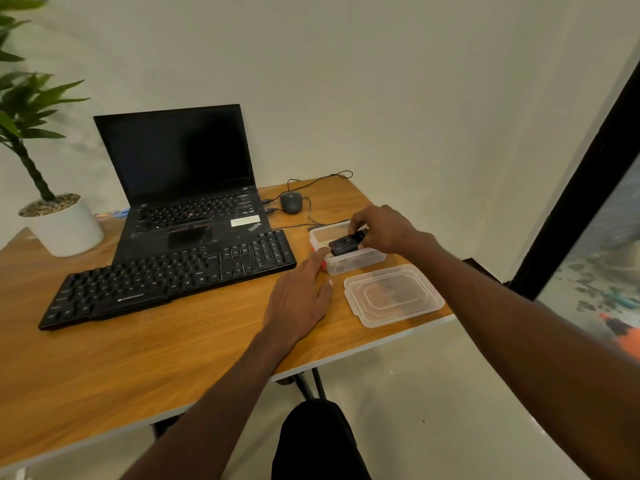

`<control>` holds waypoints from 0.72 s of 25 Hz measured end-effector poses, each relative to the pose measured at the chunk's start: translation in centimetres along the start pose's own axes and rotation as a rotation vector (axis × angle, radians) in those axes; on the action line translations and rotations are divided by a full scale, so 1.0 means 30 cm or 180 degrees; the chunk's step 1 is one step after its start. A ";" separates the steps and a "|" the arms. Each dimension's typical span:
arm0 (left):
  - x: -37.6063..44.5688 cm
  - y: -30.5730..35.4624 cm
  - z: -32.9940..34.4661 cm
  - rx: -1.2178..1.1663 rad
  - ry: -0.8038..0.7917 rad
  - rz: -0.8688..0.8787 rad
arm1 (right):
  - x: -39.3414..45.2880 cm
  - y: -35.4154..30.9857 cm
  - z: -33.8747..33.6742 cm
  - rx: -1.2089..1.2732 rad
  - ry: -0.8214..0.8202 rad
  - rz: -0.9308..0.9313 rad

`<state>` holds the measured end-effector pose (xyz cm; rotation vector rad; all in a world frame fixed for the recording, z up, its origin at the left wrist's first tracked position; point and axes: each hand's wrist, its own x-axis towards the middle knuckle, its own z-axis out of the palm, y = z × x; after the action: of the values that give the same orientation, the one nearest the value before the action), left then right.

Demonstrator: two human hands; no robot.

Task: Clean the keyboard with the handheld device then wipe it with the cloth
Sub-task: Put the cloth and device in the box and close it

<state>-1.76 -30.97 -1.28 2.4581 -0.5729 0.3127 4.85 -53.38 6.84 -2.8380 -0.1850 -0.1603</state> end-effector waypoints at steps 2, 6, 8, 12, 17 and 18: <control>-0.001 0.004 -0.003 -0.0001 0.0024 -0.0006 | 0.007 -0.003 0.008 -0.0105 0.0019 0.0130; -0.006 0.015 -0.017 -0.0032 0.0045 -0.0034 | -0.056 -0.039 -0.004 -0.0104 0.0515 0.0316; -0.009 0.020 -0.024 -0.0132 0.0075 -0.0062 | -0.165 -0.043 -0.031 0.0325 0.0979 0.0365; -0.003 0.026 -0.021 0.0110 0.0243 0.0002 | -0.397 0.013 -0.078 0.0481 0.0074 0.0447; -0.033 0.054 -0.024 0.0617 0.0536 0.0074 | -0.457 0.121 0.004 -0.0351 -0.0048 0.1338; -0.038 0.060 -0.027 0.0675 0.0548 0.0116 | -0.450 0.128 0.021 -0.0364 -0.0029 0.1464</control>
<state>-3.69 -31.43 -0.14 2.5906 -0.5345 0.6217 -7.85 -58.33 3.43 -2.9031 0.4870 -0.0592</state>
